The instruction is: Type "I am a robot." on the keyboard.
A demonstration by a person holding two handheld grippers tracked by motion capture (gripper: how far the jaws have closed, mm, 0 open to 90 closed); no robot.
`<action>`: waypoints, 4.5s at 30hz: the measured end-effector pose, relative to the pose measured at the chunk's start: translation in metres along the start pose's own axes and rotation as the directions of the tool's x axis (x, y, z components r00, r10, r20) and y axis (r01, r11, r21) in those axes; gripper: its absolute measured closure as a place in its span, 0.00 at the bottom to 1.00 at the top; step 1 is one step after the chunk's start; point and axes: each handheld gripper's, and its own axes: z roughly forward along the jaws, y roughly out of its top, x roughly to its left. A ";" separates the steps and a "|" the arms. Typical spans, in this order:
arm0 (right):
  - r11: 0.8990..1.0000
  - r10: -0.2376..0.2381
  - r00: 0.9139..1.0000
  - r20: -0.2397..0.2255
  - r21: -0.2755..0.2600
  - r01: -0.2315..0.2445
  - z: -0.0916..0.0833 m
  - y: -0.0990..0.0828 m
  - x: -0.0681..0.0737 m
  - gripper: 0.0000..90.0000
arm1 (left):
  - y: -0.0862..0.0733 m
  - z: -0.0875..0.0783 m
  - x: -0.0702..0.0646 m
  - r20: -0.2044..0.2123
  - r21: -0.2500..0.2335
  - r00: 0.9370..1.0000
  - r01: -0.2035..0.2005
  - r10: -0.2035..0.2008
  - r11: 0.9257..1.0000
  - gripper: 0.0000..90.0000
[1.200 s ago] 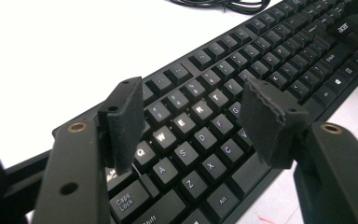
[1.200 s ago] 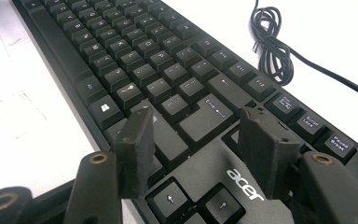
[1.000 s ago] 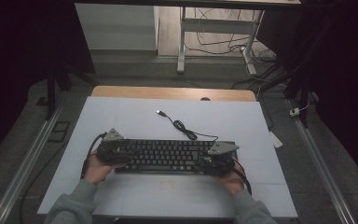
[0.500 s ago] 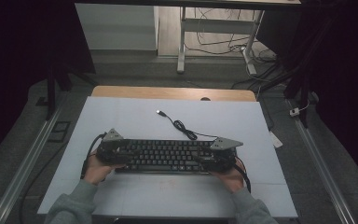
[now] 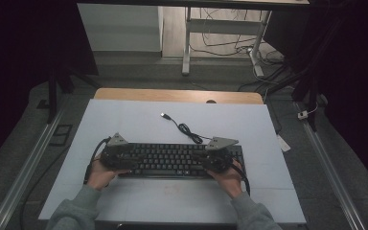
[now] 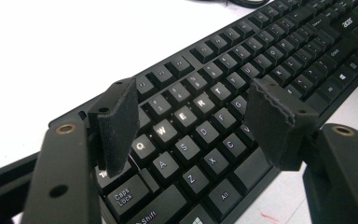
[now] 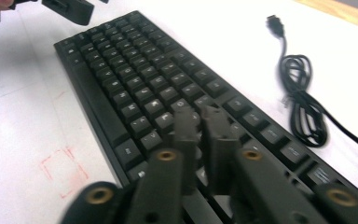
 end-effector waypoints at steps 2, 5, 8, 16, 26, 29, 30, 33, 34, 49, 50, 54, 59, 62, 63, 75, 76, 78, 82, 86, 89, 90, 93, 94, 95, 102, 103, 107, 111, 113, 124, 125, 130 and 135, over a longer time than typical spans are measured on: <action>1.000 -0.010 1.000 -0.010 0.011 0.010 0.005 0.003 0.002 0.99 | 0.000 0.000 0.000 -0.002 0.001 1.000 -0.001 0.001 1.000 0.39; 0.999 -0.024 1.000 -0.016 0.028 0.024 0.016 0.010 0.005 0.99 | -0.001 0.000 0.000 -0.005 0.004 1.000 0.003 -0.003 1.000 0.39; 0.999 -0.026 0.999 -0.027 0.040 0.027 0.029 0.014 0.007 0.99 | -0.001 0.002 -0.001 -0.004 0.010 1.000 0.001 -0.001 1.000 0.39; 0.995 -0.044 0.999 -0.022 0.090 0.046 0.055 0.021 0.011 0.99 | -0.002 0.004 -0.001 -0.002 0.017 1.000 -0.008 0.008 1.000 0.39; 0.990 -0.040 0.999 0.006 0.132 0.039 0.071 0.020 0.009 0.99 | -0.004 0.004 -0.002 -0.011 0.021 1.000 -0.015 0.015 1.000 0.38; 0.990 -0.041 0.999 0.009 0.138 0.039 0.074 0.020 0.008 0.99 | -0.005 0.004 -0.002 -0.012 0.023 1.000 -0.016 0.016 1.000 0.38; 0.989 -0.042 0.999 0.010 0.140 0.040 0.074 0.019 0.008 0.99 | -0.005 0.004 -0.002 -0.013 0.024 1.000 -0.016 0.016 1.000 0.38; 0.989 -0.041 0.999 0.006 0.146 0.040 0.076 0.019 0.007 0.99 | -0.005 0.004 -0.002 -0.014 0.025 1.000 -0.015 0.016 1.000 0.38; 0.986 -0.046 0.999 0.012 0.160 0.043 0.077 0.018 0.008 1.00 | -0.005 0.004 -0.002 -0.014 0.027 1.000 -0.013 0.013 1.000 0.38; 1.000 -0.008 1.000 0.006 0.028 0.008 0.044 0.023 0.003 1.00 | -0.006 0.001 0.000 -0.023 0.010 1.000 -0.010 0.011 1.000 0.38; 1.000 -0.008 1.000 0.006 0.022 0.008 0.041 0.023 0.003 1.00 | -0.006 0.001 0.000 -0.022 0.010 1.000 -0.010 0.010 1.000 0.38; 1.000 -0.011 1.000 0.006 0.019 0.011 0.028 0.015 0.003 0.96 | -0.006 0.002 0.000 -0.025 0.013 1.000 -0.011 0.011 1.000 0.38; 1.000 -0.009 1.000 0.026 0.029 0.008 0.013 0.001 0.001 0.76 | -0.006 0.003 -0.001 -0.026 0.019 0.999 -0.018 0.019 1.000 0.38; 1.000 -0.009 1.000 0.027 0.021 0.009 0.008 -0.006 0.001 0.67 | -0.006 0.003 0.000 -0.028 0.018 1.000 -0.009 0.010 1.000 0.38; 1.000 -0.014 0.999 0.030 0.021 0.014 0.006 -0.008 0.002 0.65 | -0.006 0.003 0.000 -0.029 0.018 1.000 -0.007 0.008 1.000 0.37; 1.000 -0.009 0.999 0.031 0.014 0.009 -0.011 -0.030 0.004 0.57 | -0.008 0.001 0.002 -0.035 0.012 0.999 0.012 -0.012 1.000 0.37; 1.000 -0.003 0.999 0.034 0.010 0.002 -0.011 -0.031 0.004 0.57 | -0.007 0.001 0.002 -0.034 0.014 0.999 0.010 -0.010 1.000 0.37; 1.000 0.000 0.999 0.035 0.007 0.000 -0.011 -0.031 0.003 0.56 | -0.007 0.002 0.001 -0.031 0.014 1.000 0.007 -0.007 1.000 0.37; 1.000 -0.009 0.999 0.038 0.006 0.009 -0.010 -0.031 0.003 0.56 | -0.006 0.003 -0.002 -0.020 0.013 1.000 -0.002 0.002 1.000 0.39; 1.000 -0.016 0.999 0.039 0.013 0.015 -0.009 -0.030 0.003 0.56 | -0.005 0.005 -0.007 -0.004 0.003 1.000 -0.010 0.010 1.000 0.43; 1.000 -0.018 0.999 0.038 0.015 0.017 -0.007 -0.031 0.003 0.56 | -0.003 0.007 -0.012 0.007 -0.011 1.000 -0.012 0.012 1.000 0.48; 1.000 -0.020 0.999 0.039 0.016 0.020 -0.007 -0.031 0.003 0.56 | -0.002 0.009 -0.014 0.016 -0.017 1.000 -0.009 0.009 1.000 0.50; 1.000 -0.021 0.999 0.046 0.020 0.020 -0.007 -0.031 0.003 0.55 | -0.001 0.013 -0.020 0.042 -0.015 0.999 -0.023 0.023 1.000 0.58; 1.000 -0.018 0.999 0.046 0.019 0.017 -0.007 -0.030 0.003 0.55 | 0.000 0.015 -0.022 0.050 -0.014 0.998 -0.030 0.031 0.999 0.61; 1.000 -0.018 0.999 0.046 0.018 0.017 -0.007 -0.030 0.003 0.55 | 0.000 0.016 -0.024 0.061 -0.009 0.997 -0.039 0.039 0.999 0.65; 1.000 -0.020 0.998 0.052 0.018 0.019 -0.008 -0.030 0.002 0.55 | 0.001 0.024 -0.034 0.107 0.024 0.990 -0.090 0.087 0.996 0.93; 1.000 -0.019 0.998 0.052 0.019 0.018 -0.007 -0.030 0.002 0.55 | 0.001 0.025 -0.034 0.111 0.027 0.990 -0.095 0.091 0.995 0.96; 1.000 -0.020 0.998 0.053 0.024 0.019 -0.007 -0.030 0.002 0.55 | 0.001 0.033 -0.038 0.129 0.050 0.986 -0.113 0.105 0.992 0.99; 1.000 -0.018 0.998 0.052 0.026 0.017 -0.007 -0.030 0.002 0.54 | 0.002 0.042 -0.043 0.120 0.074 0.985 -0.131 0.121 0.989 0.99; 1.000 -0.019 0.998 0.052 0.026 0.017 -0.007 -0.030 0.002 0.54 | 0.002 0.045 -0.044 0.111 0.081 0.986 -0.131 0.121 0.988 0.99; 1.000 -0.016 0.998 0.055 0.027 0.015 -0.007 -0.030 0.002 0.54 | 0.002 0.050 -0.047 0.102 0.095 0.986 -0.140 0.130 0.986 0.99; 1.000 -0.015 0.998 0.053 0.027 0.014 -0.007 -0.031 0.002 0.54 | 0.002 0.050 -0.047 0.104 0.096 0.986 -0.142 0.132 0.985 0.99; 0.999 -0.020 0.998 0.059 0.035 0.018 -0.006 -0.031 0.002 0.54 | 0.000 0.053 -0.048 0.105 0.101 0.987 -0.135 0.125 0.986 0.99; 0.999 -0.019 0.998 0.060 0.033 0.018 -0.006 -0.030 0.002 0.54 | 0.001 0.050 -0.046 0.095 0.086 0.987 -0.135 0.127 0.987 0.99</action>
